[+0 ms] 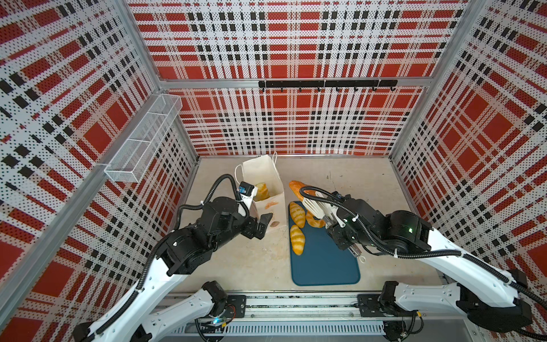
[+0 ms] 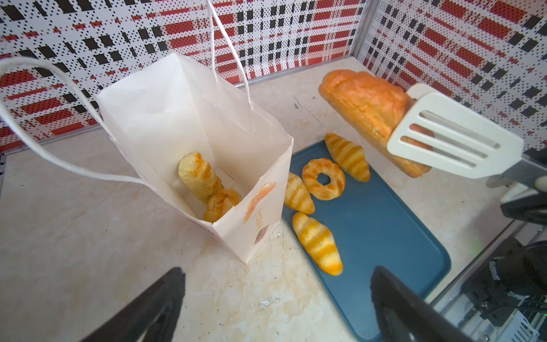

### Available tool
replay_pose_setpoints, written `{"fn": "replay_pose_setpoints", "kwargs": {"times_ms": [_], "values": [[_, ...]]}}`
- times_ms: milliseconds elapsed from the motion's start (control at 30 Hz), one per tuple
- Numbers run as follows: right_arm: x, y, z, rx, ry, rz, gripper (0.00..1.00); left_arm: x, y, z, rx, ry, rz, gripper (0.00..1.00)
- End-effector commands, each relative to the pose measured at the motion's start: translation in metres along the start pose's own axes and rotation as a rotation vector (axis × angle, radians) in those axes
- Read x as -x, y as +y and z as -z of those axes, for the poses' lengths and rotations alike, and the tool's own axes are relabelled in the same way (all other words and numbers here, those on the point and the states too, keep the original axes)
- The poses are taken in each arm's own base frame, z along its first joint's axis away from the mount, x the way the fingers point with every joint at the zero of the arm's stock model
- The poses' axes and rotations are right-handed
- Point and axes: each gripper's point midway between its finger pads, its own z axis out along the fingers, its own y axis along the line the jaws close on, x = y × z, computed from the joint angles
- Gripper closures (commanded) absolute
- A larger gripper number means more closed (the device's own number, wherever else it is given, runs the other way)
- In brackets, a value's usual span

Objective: Place the fake bread into the paper bag
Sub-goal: 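Carry the triangular bread over the paper bag with the right gripper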

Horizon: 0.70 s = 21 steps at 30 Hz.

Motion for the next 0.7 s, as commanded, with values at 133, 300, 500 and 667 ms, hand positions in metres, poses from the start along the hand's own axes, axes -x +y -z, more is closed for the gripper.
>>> {"fn": "replay_pose_setpoints", "kwargs": {"times_ms": [133, 300, 500, 667], "values": [[0.067, 0.031, 0.013, 0.103, -0.153, 0.073, 0.60, 0.018, 0.017, 0.010, -0.006, -0.030, 0.001, 0.01], [0.090, 0.044, 0.007, 0.109, -0.164, 0.098, 0.60, 0.022, 0.035, 0.011, 0.015, -0.034, 0.037, 0.01], [0.119, 0.065, 0.000, 0.157, -0.200, 0.115, 0.60, 0.018, 0.054, 0.011, 0.026, -0.024, 0.112, 0.01], [0.140, 0.078, -0.008, 0.178, -0.228, 0.114, 0.60, 0.018, 0.068, 0.015, 0.054, -0.036, 0.147, 0.01]]}}
